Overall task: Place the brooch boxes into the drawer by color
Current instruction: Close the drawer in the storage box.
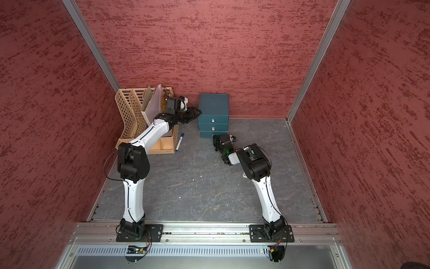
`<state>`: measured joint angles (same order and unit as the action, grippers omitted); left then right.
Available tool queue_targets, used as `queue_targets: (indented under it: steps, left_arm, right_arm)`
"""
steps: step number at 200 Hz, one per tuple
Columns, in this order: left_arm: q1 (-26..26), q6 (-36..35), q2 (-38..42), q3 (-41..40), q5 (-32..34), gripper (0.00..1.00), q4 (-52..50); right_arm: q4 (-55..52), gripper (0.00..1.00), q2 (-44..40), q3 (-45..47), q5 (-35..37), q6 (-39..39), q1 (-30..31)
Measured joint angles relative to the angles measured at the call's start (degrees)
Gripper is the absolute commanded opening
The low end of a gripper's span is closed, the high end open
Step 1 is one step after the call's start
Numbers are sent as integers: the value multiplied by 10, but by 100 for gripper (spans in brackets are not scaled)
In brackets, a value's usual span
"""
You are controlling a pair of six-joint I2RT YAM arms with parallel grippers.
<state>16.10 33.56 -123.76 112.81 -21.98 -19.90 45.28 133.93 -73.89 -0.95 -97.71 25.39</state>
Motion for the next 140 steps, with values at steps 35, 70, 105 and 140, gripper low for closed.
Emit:
queue_targets:
  steps: [35,70,105,140]
  left_arm:
    - [0,0,0,0,0,58,0]
    - [0,0,0,1,0,59,-1]
    - [0,1,0,15,-2,70,-25]
    - [0,8,0,35,-9,82,-46]
  right_arm:
    - [-10,46,-1,7,0,0,-1]
    - [-19,55,-28,40,6,0,-1]
    - [-21,57,-88,87,16,-2,5]
    - [-26,58,-171,154,27,2,10]
